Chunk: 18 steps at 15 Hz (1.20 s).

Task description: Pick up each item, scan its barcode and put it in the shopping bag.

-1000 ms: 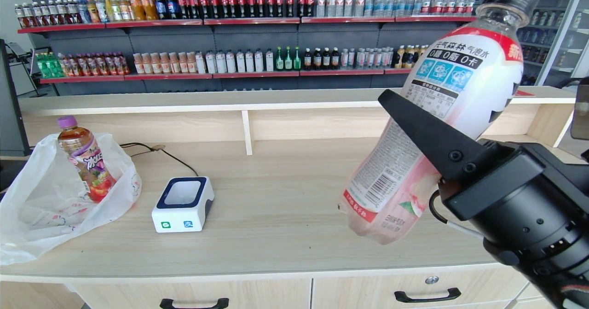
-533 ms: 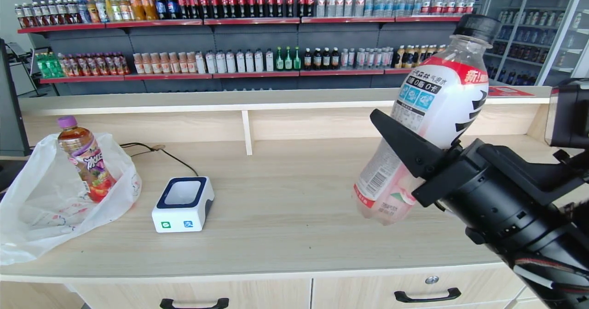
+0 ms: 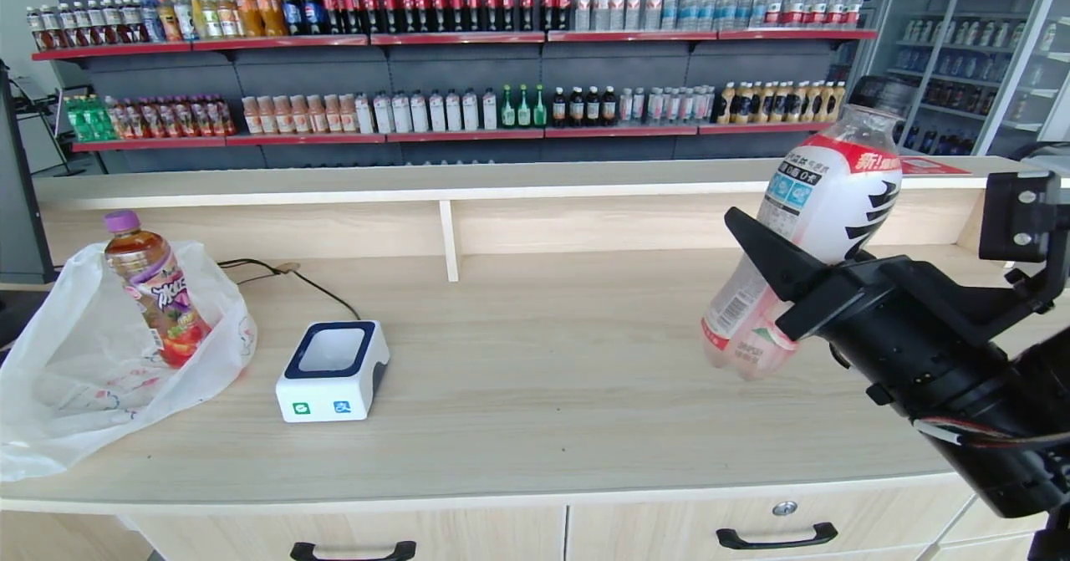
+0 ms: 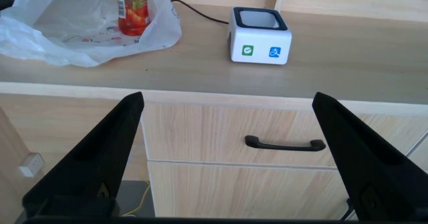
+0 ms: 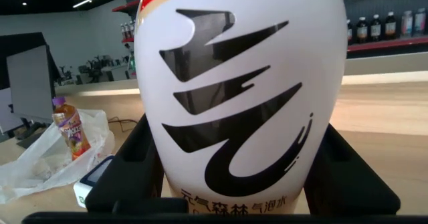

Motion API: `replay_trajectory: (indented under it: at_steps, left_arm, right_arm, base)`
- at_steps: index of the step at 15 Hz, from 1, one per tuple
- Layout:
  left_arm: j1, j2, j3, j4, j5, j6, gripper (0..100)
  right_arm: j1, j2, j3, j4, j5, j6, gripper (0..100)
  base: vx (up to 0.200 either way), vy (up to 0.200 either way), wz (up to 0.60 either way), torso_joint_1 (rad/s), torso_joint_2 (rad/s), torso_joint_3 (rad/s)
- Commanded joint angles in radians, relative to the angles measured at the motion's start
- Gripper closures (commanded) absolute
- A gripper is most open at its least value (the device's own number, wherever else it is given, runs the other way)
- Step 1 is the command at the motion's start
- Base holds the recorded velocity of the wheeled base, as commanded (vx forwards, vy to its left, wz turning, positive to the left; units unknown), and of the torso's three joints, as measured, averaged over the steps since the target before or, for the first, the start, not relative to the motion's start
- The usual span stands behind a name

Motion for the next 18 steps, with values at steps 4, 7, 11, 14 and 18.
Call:
replay_trajectory:
  at_steps: [4,7,11,14,18]
  left_arm:
    - [0.0,0.0,0.0,0.0,0.0,0.0,0]
    - [0.0,0.001,0.0,0.0,0.0,-0.002,0]
    - [0.002,0.0,0.0,0.0,0.0,-0.005,0]
    - [0.002,0.0,0.0,0.0,0.0,-0.008,0]
    - [0.002,0.001,0.0,0.0,0.0,-0.01,0]
  right_arm:
    - [-0.001,0.036,-0.018,-0.001,0.001,0.001,100]
    - [-0.003,0.043,-0.027,-0.001,0.001,0.004,100]
    - [-0.001,0.043,-0.029,-0.001,0.001,0.004,100]
    - [-0.001,0.043,-0.029,-0.001,0.001,0.004,100]
    - [-0.003,0.043,-0.042,-0.001,0.002,0.001,100]
  base:
    - [0.0,0.0,0.0,0.0,0.0,0.0]
    - [0.0,0.133,0.0,-0.013,0.0,0.005]
    - [0.0,0.2,0.0,0.015,0.01,0.001]
    - [0.0,0.2,0.0,0.004,0.0,0.001]
    - [0.0,0.2,0.0,0.002,0.0,0.005]
